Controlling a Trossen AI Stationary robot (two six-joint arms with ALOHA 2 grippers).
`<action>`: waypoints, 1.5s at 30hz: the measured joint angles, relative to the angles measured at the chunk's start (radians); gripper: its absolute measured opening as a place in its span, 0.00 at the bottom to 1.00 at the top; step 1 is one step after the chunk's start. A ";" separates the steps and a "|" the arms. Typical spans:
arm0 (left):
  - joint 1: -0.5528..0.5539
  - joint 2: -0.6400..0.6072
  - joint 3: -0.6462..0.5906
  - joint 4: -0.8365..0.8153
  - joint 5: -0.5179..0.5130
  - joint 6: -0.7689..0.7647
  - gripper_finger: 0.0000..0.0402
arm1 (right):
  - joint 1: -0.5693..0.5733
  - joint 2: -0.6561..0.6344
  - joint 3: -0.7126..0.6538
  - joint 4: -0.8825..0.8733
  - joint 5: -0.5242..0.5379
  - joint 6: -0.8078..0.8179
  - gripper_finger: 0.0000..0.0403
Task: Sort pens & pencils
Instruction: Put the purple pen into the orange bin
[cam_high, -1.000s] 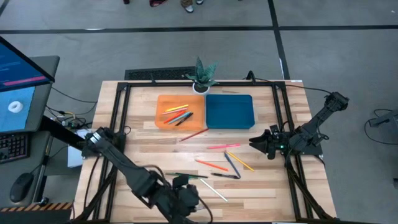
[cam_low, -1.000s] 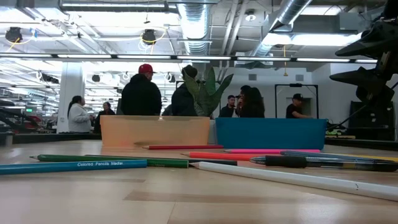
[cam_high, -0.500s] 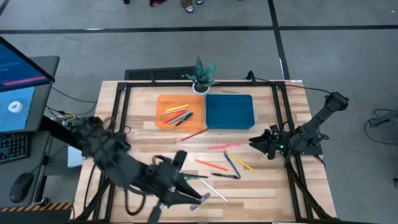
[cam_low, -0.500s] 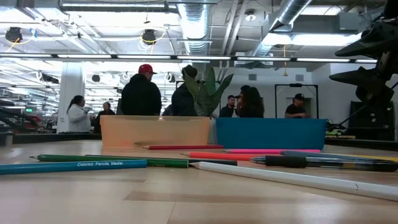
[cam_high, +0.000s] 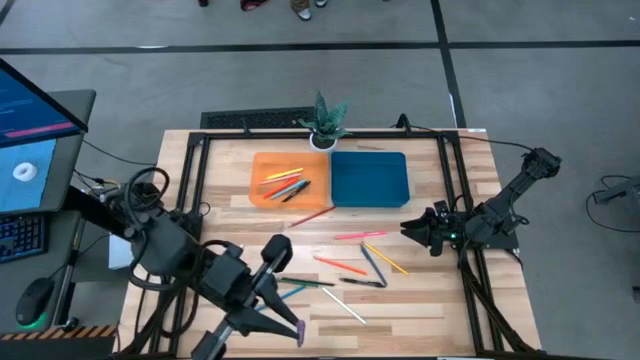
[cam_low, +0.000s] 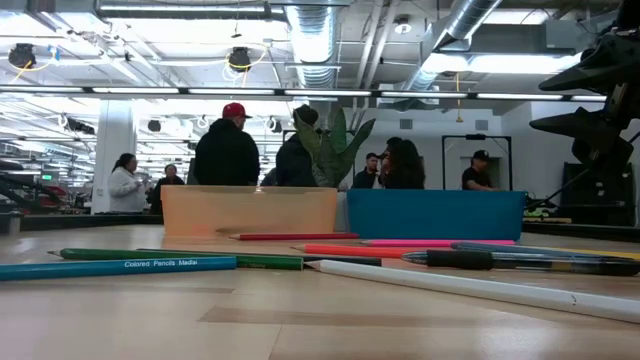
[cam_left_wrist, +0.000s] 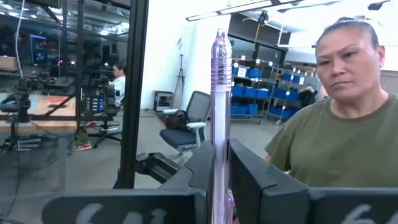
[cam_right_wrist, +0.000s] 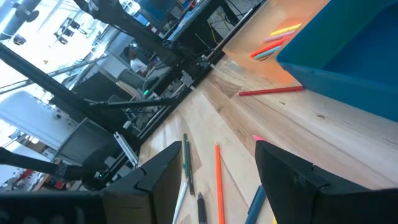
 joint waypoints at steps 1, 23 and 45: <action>0.000 0.000 0.000 0.000 0.000 0.001 0.06 | 0.000 0.000 0.000 0.000 0.000 0.000 0.56; 0.510 -0.018 -0.098 -1.139 -0.651 -0.241 0.06 | 0.000 0.000 0.000 0.000 0.000 0.003 0.56; 1.016 -0.019 -1.036 -0.388 0.022 0.060 0.06 | 0.000 0.000 0.000 0.000 -0.003 0.003 0.56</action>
